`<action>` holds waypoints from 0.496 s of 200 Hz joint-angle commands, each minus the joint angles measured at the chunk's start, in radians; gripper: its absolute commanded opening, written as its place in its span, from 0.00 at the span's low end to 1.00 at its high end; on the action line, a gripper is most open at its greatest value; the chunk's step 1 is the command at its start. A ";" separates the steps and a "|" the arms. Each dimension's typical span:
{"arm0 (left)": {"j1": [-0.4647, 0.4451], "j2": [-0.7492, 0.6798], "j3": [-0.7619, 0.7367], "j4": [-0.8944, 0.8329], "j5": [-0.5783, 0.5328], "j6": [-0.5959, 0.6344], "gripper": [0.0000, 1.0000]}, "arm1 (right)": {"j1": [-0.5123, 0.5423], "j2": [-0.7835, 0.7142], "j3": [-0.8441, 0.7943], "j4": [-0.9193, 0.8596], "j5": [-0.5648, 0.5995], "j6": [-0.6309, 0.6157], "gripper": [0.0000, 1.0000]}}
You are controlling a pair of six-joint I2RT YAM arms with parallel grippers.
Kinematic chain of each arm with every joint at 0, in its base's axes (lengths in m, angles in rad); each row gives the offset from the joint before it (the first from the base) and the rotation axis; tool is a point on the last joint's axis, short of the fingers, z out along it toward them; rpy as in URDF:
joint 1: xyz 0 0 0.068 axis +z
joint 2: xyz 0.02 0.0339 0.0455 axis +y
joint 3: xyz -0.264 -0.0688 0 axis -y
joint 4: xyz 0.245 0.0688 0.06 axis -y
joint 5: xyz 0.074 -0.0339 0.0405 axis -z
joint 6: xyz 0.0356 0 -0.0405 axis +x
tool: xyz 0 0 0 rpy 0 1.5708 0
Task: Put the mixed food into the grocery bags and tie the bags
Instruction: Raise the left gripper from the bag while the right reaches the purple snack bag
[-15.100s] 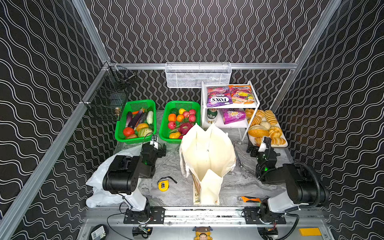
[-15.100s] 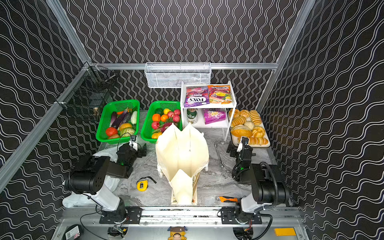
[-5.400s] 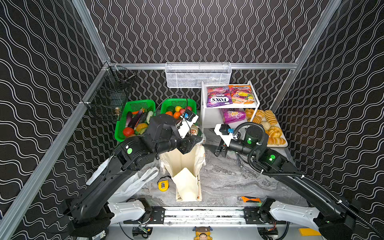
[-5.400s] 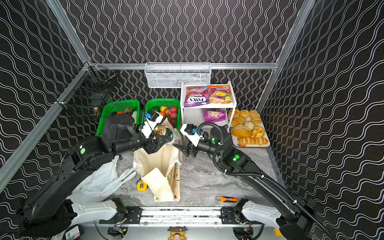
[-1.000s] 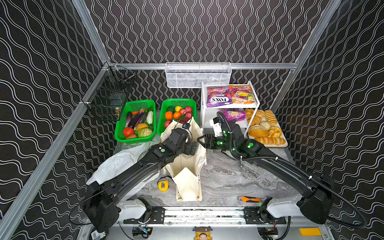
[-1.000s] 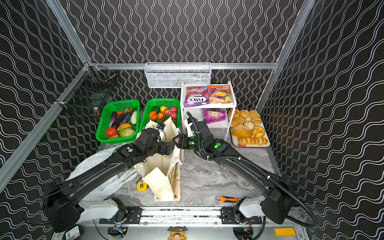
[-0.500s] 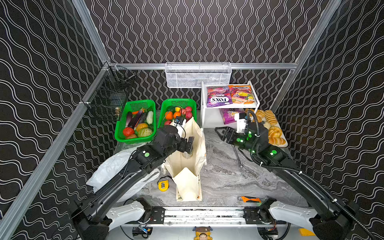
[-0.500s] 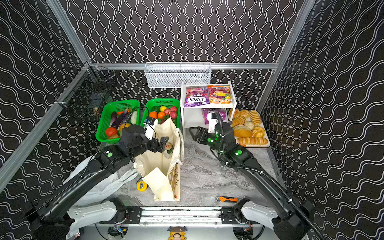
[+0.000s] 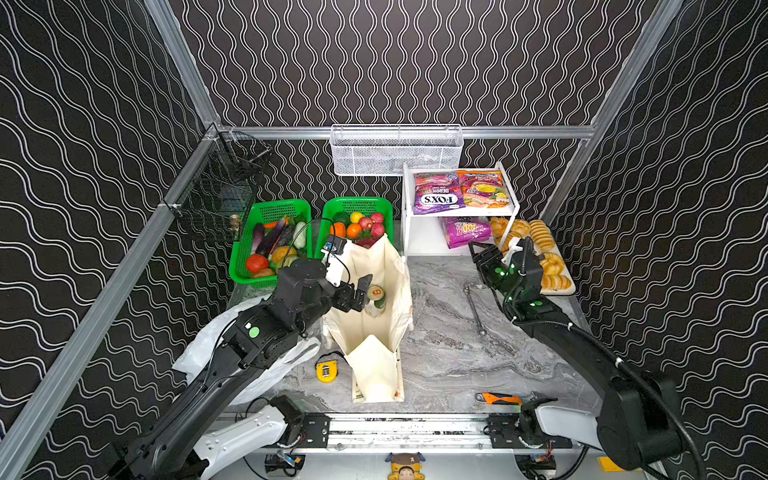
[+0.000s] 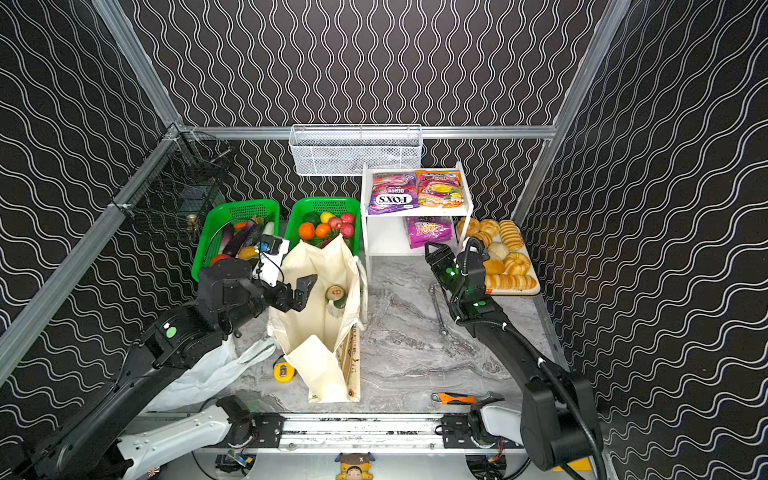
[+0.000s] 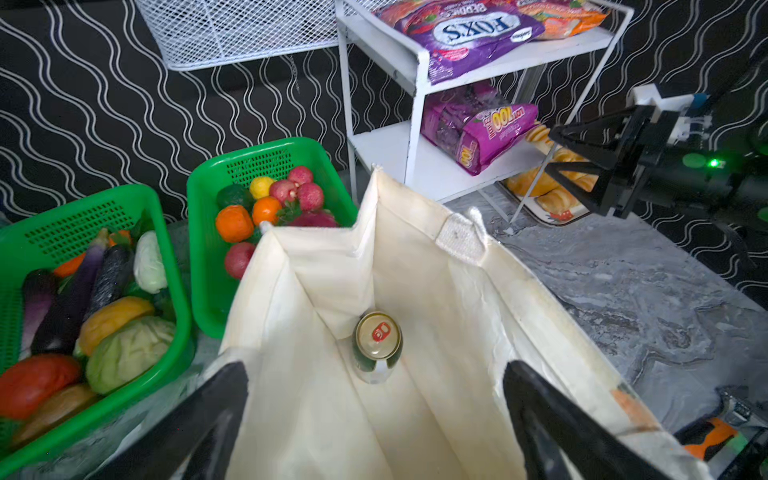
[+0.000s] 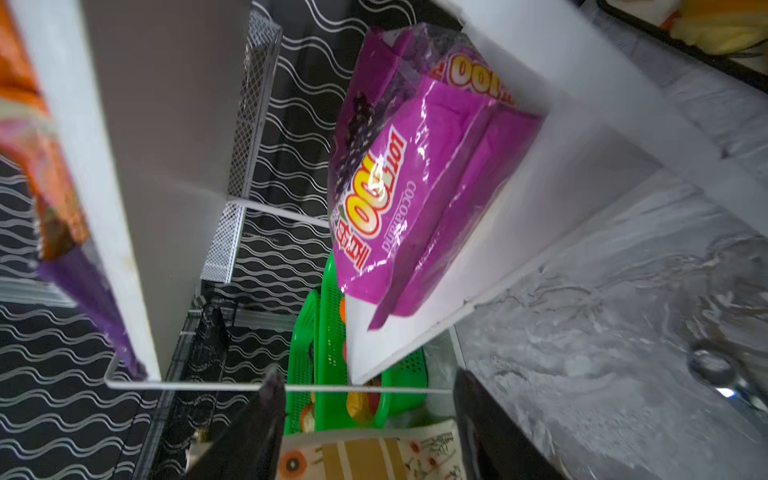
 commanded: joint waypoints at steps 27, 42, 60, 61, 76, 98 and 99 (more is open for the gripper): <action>0.002 -0.039 -0.007 -0.120 -0.121 0.023 0.99 | -0.007 0.191 0.042 0.336 0.068 0.193 0.58; 0.002 -0.052 -0.008 -0.139 -0.147 0.030 0.99 | -0.007 0.247 0.086 0.315 0.063 0.225 0.58; 0.002 -0.072 -0.011 -0.147 -0.160 0.034 0.99 | -0.007 0.298 0.100 0.365 0.058 0.241 0.57; 0.003 -0.073 -0.010 -0.149 -0.160 0.034 0.99 | -0.007 0.301 0.101 0.367 0.058 0.242 0.57; 0.002 -0.082 -0.006 -0.157 -0.159 0.035 0.99 | -0.007 0.336 0.114 0.362 0.042 0.281 0.45; 0.002 -0.087 0.000 -0.171 -0.174 0.037 0.99 | -0.005 0.341 0.110 0.351 0.023 0.295 0.24; 0.002 -0.088 0.000 -0.171 -0.175 0.037 0.99 | -0.004 0.340 0.110 0.350 0.022 0.295 0.24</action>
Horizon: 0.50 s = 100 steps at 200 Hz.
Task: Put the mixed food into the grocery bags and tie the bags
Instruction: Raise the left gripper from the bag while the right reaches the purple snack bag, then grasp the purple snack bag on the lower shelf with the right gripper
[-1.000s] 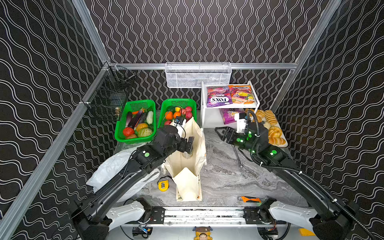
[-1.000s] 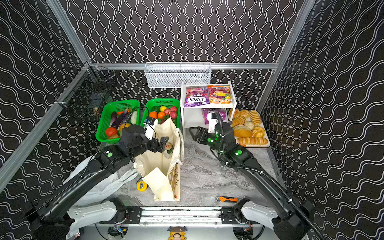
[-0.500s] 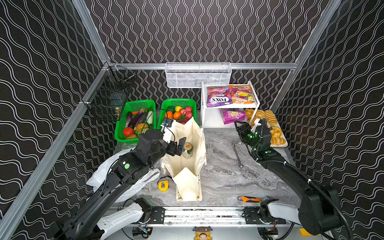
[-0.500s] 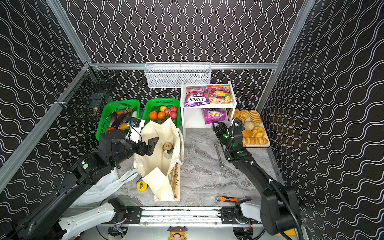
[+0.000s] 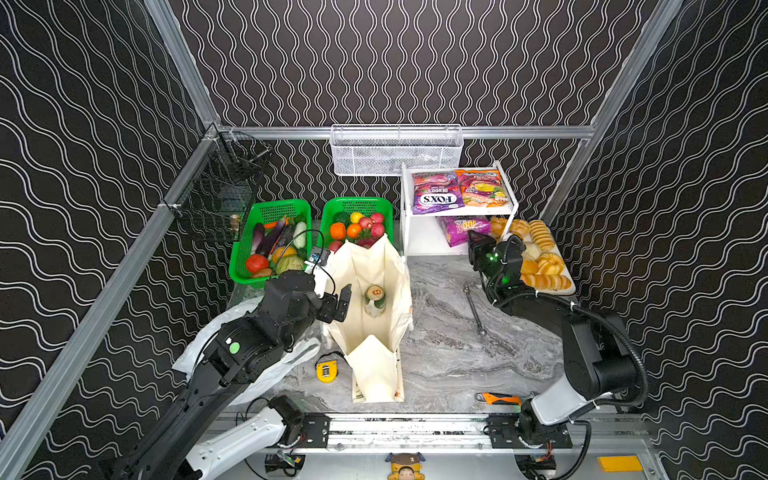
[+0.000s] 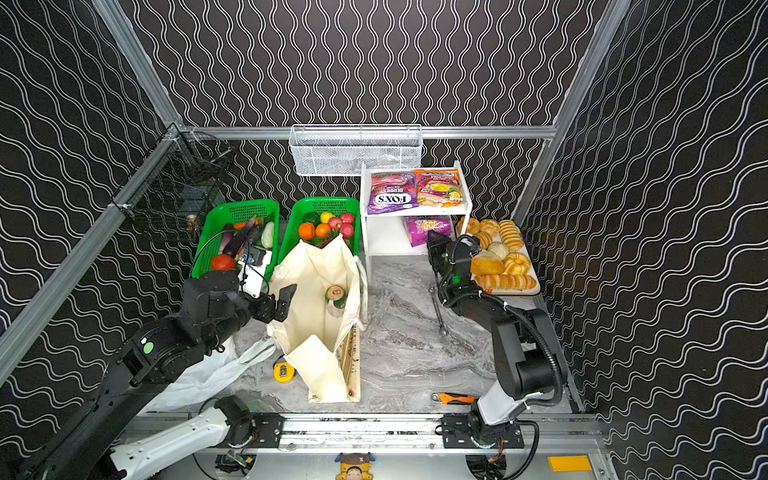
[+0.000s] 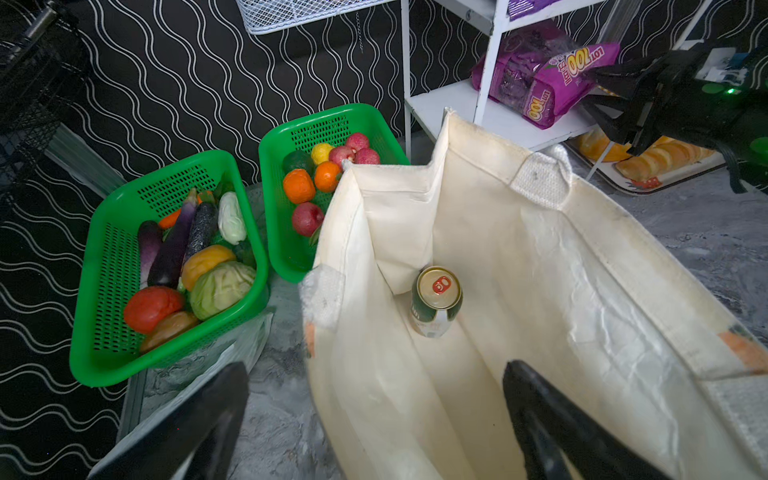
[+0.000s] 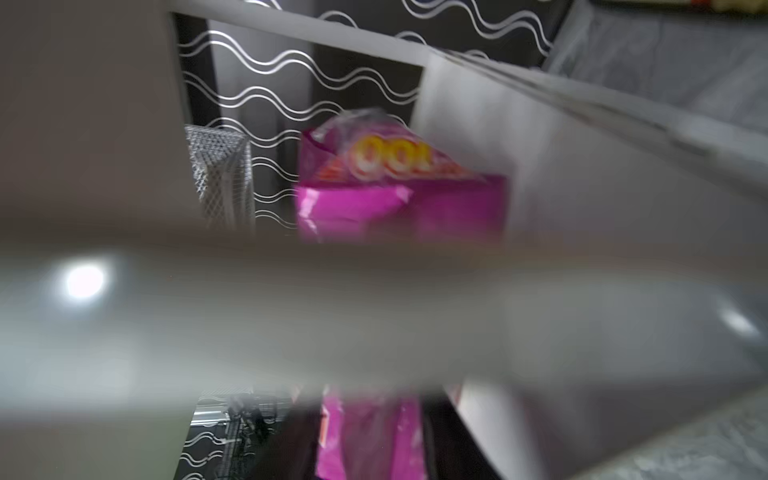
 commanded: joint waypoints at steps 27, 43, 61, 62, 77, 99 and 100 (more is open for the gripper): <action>0.000 -0.020 0.008 -0.014 -0.049 0.018 0.99 | 0.022 -0.030 -0.017 0.032 -0.078 0.036 0.00; 0.002 -0.024 -0.001 -0.003 -0.055 0.017 0.99 | 0.040 -0.061 -0.052 0.035 -0.085 0.040 0.00; 0.002 -0.019 -0.006 0.004 -0.053 0.014 0.99 | 0.072 -0.097 -0.098 0.047 -0.096 0.064 0.00; 0.002 -0.018 -0.005 0.004 -0.050 0.014 0.99 | 0.074 -0.099 -0.101 0.049 -0.097 0.064 0.00; 0.002 -0.011 -0.006 0.011 -0.046 0.011 0.99 | 0.104 -0.123 -0.139 0.076 -0.101 0.093 0.00; 0.002 0.001 -0.005 0.019 -0.035 0.005 0.99 | 0.148 -0.147 -0.170 0.092 -0.096 0.116 0.00; 0.002 0.002 -0.006 0.019 -0.033 0.006 0.99 | 0.149 -0.148 -0.170 0.091 -0.098 0.116 0.00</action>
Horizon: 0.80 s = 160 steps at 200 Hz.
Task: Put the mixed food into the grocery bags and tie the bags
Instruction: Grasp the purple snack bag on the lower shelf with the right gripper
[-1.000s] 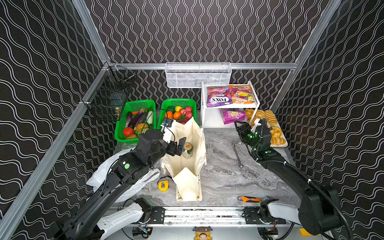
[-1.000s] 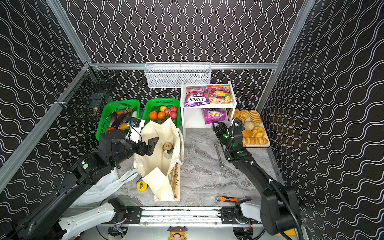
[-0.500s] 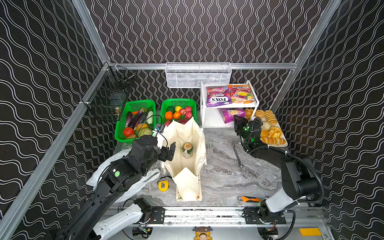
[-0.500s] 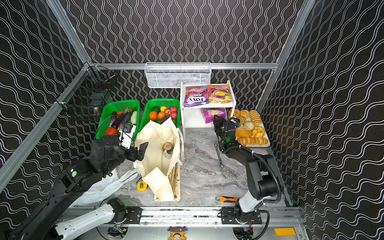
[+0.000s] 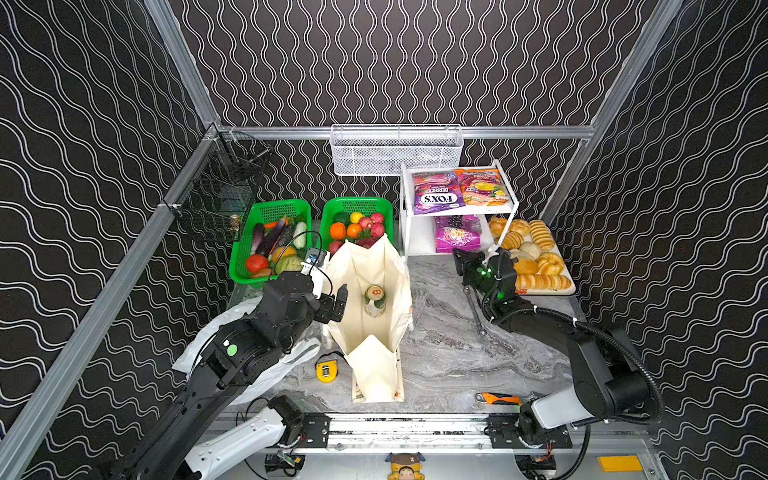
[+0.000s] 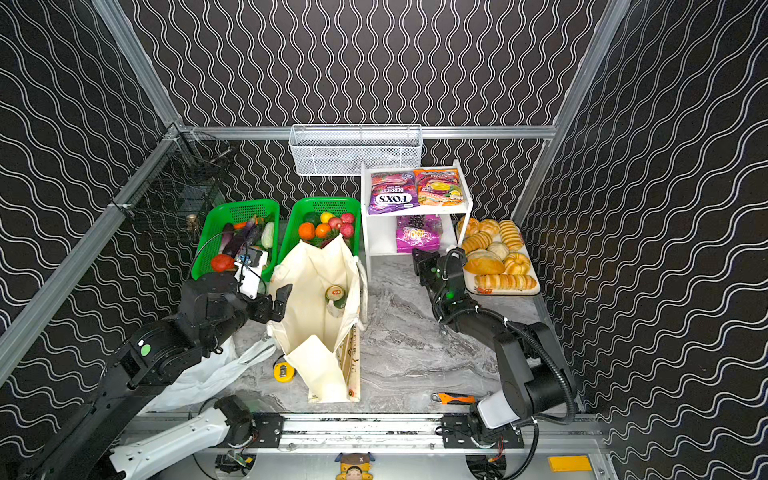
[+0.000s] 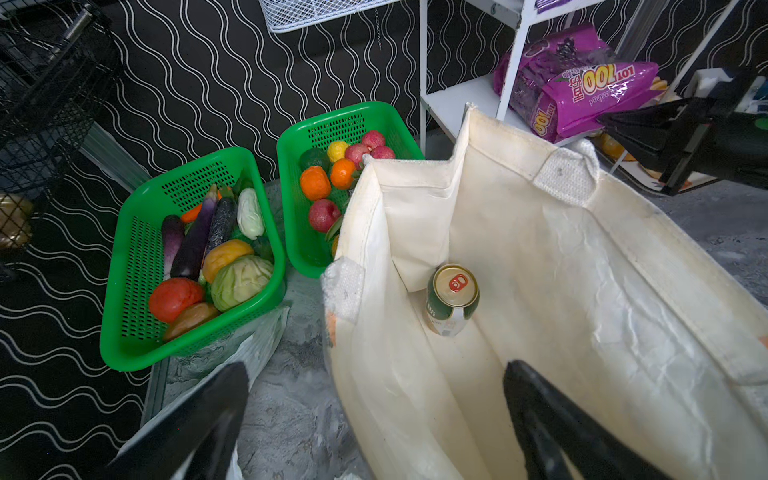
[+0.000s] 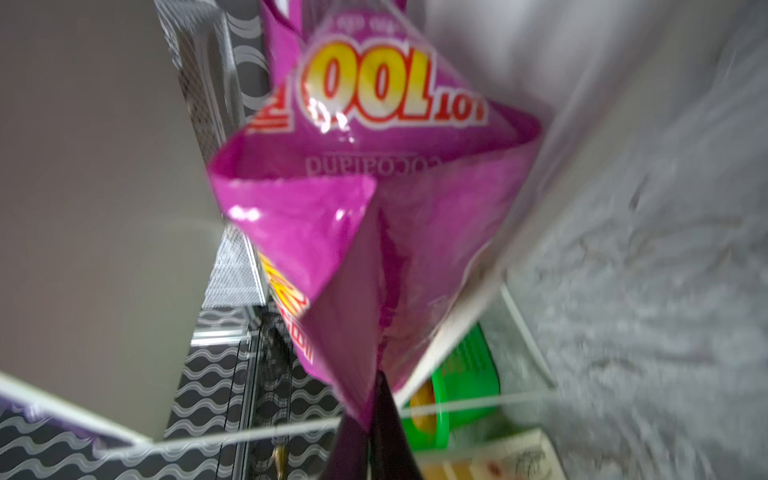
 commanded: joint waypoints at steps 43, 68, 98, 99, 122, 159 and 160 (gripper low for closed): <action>0.001 0.023 0.002 0.031 0.020 -0.006 0.99 | 0.038 -0.061 -0.029 0.008 -0.073 -0.011 0.45; 0.001 0.024 0.009 0.025 0.012 -0.004 0.99 | 0.028 -0.167 -0.012 -0.271 0.012 -0.166 0.63; 0.001 0.019 0.016 0.012 -0.007 0.010 0.99 | -0.013 -0.281 0.016 -0.520 0.134 -0.333 0.73; 0.002 0.018 0.017 0.012 -0.008 0.011 0.99 | -0.016 -0.283 0.017 -0.523 0.135 -0.339 0.73; 0.001 0.018 0.021 0.008 -0.017 0.019 0.99 | -0.090 -0.278 0.091 -0.588 0.078 -0.450 0.76; 0.002 0.015 0.029 0.006 -0.005 0.017 0.99 | -0.138 -0.147 0.246 -0.643 0.005 -0.548 0.79; 0.002 0.017 0.030 0.005 -0.005 0.017 0.99 | -0.139 -0.144 0.248 -0.642 0.004 -0.548 0.79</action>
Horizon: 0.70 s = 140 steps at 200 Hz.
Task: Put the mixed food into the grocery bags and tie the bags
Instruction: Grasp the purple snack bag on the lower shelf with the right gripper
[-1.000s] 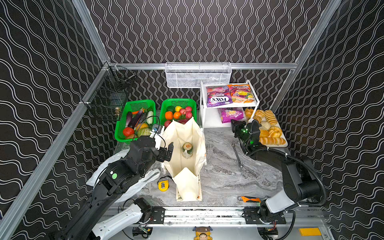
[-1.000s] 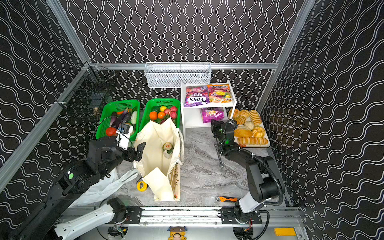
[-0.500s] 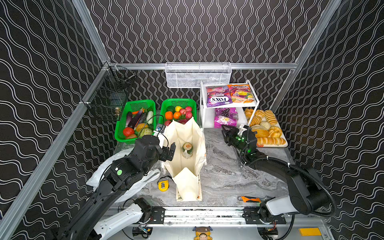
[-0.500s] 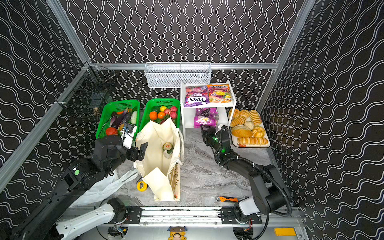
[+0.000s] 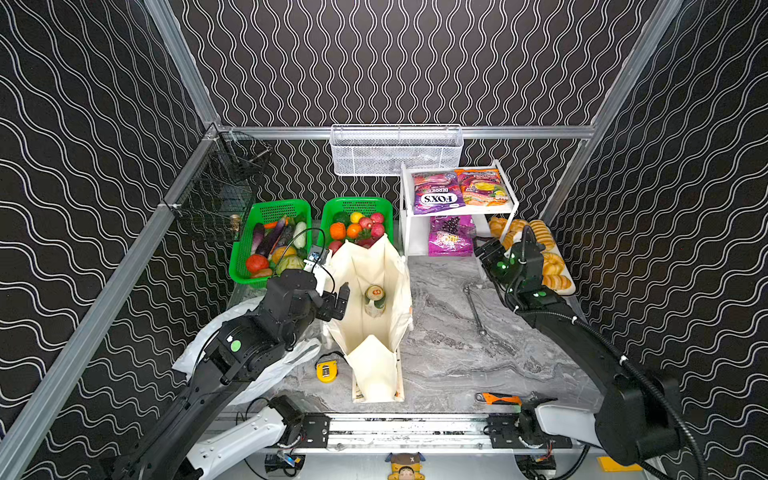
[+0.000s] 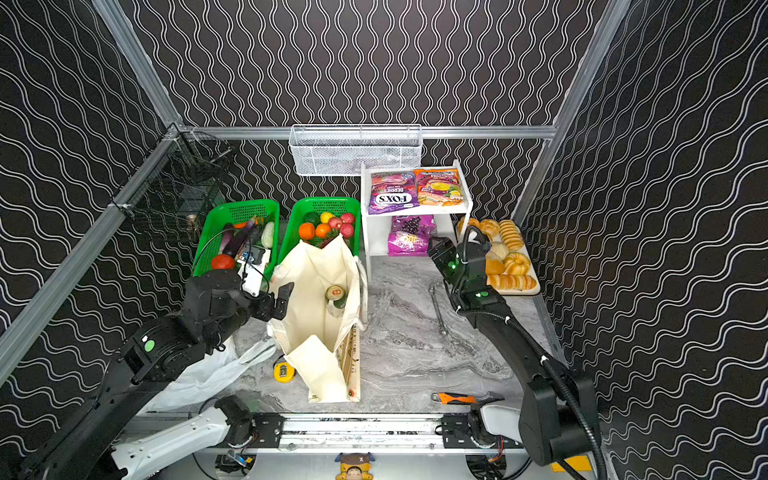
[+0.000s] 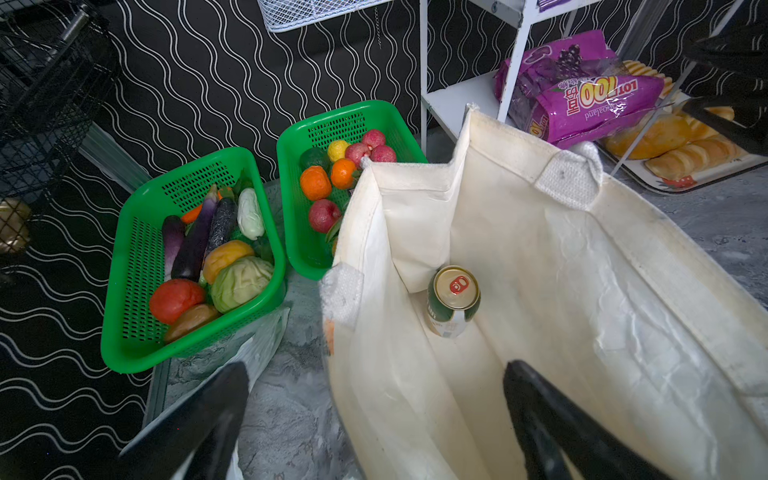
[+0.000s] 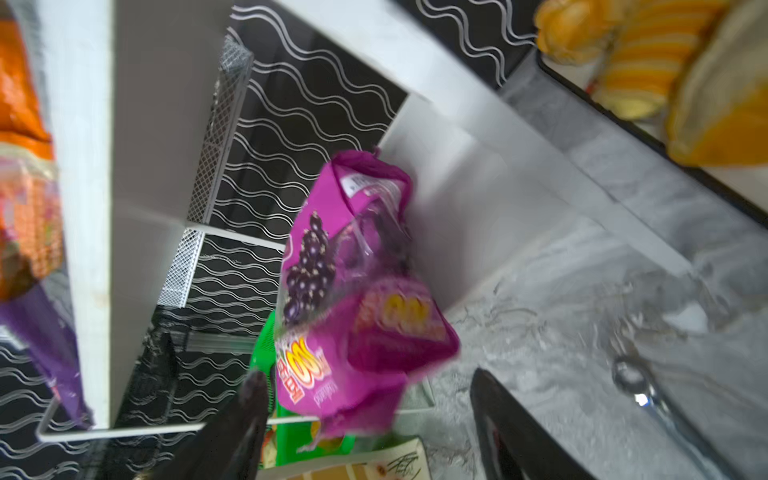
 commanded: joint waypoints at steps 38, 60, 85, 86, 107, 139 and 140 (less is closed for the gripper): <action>0.001 -0.005 0.033 -0.010 -0.001 0.015 0.99 | -0.037 0.160 0.124 0.003 -0.090 -0.077 0.80; 0.002 -0.011 0.038 -0.021 -0.011 0.015 0.99 | -0.039 0.212 0.147 0.041 -0.115 -0.055 0.81; 0.002 -0.018 0.033 -0.024 -0.017 0.012 0.99 | -0.041 0.257 0.158 0.089 -0.161 -0.008 0.81; 0.002 -0.018 0.033 -0.024 -0.018 0.012 0.99 | -0.041 0.259 0.156 0.090 -0.163 -0.006 0.80; 0.001 -0.019 0.030 -0.031 -0.015 0.012 0.99 | -0.041 0.282 0.140 0.137 -0.200 0.030 0.74; 0.001 -0.018 0.030 -0.048 -0.018 0.012 0.99 | -0.041 0.280 0.093 0.164 -0.210 0.062 0.52; 0.002 -0.017 0.029 -0.048 -0.019 0.012 0.99 | -0.041 0.280 0.094 0.164 -0.210 0.062 0.50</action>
